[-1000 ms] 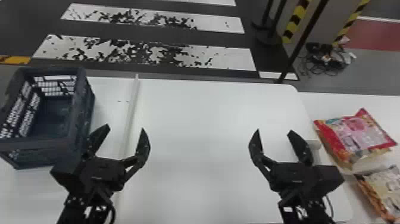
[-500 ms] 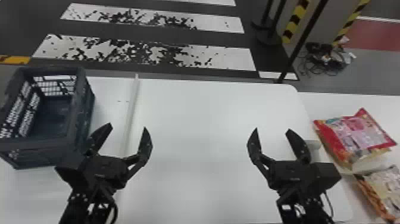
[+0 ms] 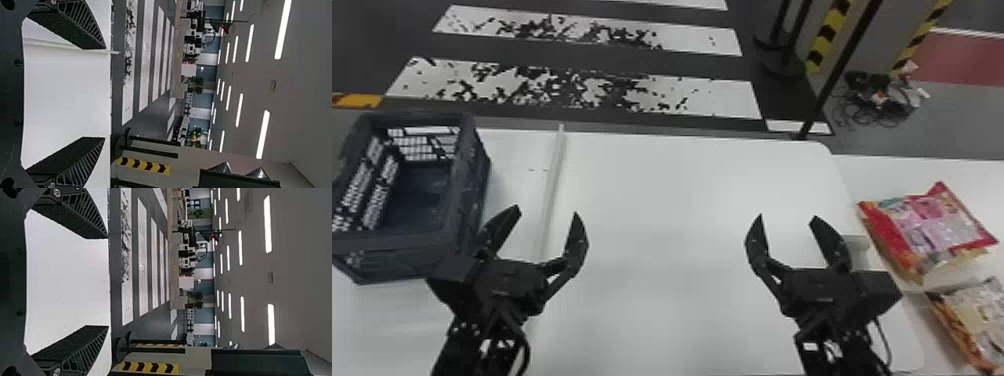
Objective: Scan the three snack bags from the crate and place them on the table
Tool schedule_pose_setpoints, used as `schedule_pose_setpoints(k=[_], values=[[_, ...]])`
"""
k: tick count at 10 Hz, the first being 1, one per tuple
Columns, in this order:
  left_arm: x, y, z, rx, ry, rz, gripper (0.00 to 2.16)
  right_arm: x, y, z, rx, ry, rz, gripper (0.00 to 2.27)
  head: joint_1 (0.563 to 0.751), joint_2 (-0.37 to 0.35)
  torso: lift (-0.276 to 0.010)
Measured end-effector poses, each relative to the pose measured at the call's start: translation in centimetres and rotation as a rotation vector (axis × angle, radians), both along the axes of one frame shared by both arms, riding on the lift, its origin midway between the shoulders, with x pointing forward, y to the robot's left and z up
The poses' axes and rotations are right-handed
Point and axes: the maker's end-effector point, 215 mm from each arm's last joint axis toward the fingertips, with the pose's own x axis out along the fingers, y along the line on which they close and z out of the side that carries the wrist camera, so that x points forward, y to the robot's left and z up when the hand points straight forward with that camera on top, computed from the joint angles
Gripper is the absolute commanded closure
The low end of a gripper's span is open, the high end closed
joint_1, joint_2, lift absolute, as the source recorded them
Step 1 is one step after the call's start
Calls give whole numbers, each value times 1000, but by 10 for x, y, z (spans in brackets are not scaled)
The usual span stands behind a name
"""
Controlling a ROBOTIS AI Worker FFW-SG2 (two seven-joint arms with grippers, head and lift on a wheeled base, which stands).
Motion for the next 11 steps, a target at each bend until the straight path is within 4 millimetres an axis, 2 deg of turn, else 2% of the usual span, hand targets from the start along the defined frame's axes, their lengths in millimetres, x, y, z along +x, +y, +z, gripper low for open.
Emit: schedule_pose_setpoints(k=[11], values=[[1,0,-1,-3,4,8,39,1,9,2,7,-6,11,63,695,-111,-62]])
